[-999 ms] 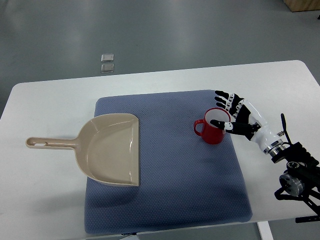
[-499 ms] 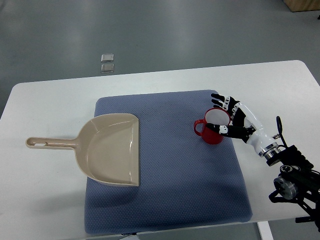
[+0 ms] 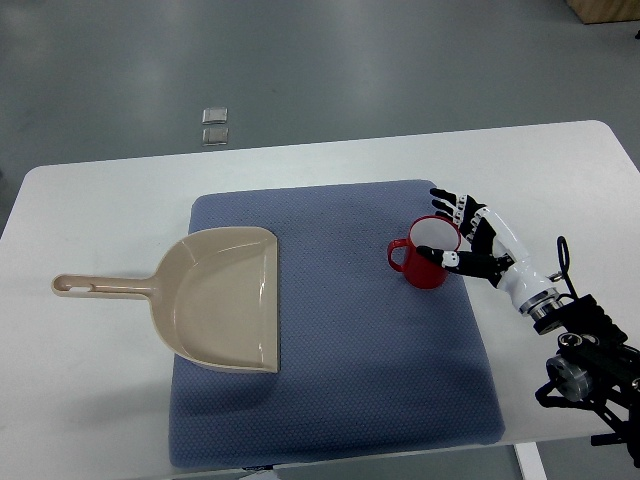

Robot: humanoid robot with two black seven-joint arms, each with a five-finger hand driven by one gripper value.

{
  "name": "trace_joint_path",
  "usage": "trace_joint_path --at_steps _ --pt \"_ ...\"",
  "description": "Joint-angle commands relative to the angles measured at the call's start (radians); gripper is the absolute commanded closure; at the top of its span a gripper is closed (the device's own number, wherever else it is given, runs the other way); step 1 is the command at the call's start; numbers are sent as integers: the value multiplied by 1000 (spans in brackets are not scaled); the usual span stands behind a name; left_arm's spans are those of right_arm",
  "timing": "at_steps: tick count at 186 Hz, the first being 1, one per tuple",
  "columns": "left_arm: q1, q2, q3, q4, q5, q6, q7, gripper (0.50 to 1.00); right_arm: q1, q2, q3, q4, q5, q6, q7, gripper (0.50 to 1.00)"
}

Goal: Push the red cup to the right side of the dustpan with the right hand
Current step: 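Wrap the right hand fingers around the red mug's side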

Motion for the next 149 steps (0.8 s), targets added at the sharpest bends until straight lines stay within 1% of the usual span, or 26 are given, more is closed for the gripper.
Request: trace_joint_path --at_steps 1,33,94,121,149 --pt "0 0 0 0 0 0 0 500 0 10 6 -10 -1 -2 0 572" --pt "0 0 0 0 0 0 0 500 0 20 6 -18 -1 -19 0 572" --pt "0 0 0 0 0 0 0 500 -2 24 6 -22 -3 -21 0 572" --pt "0 0 0 0 0 0 0 500 -6 35 6 -24 -29 -40 0 572" --pt "0 0 0 0 0 0 0 500 -8 40 6 -19 -24 -33 0 572"
